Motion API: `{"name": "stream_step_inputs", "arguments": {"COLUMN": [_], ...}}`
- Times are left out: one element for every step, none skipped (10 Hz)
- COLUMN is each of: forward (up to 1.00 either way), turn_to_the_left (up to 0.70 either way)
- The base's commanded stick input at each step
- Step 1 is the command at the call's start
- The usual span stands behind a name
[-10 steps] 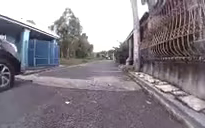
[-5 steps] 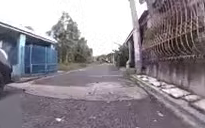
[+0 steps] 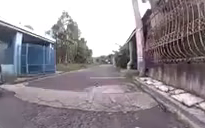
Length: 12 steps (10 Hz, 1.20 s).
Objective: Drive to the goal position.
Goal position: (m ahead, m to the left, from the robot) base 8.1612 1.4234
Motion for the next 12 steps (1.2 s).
{"name": "stream_step_inputs", "arguments": {"forward": [0.7,0.7,0.7,0.7,0.7,0.7,0.7,0.7,0.7,0.7,0.7,0.7], "turn_to_the_left": [0.0,0.0,0.0,0.0,0.0,0.0,0.0,0.0,0.0,0.0,0.0,0.0]}}
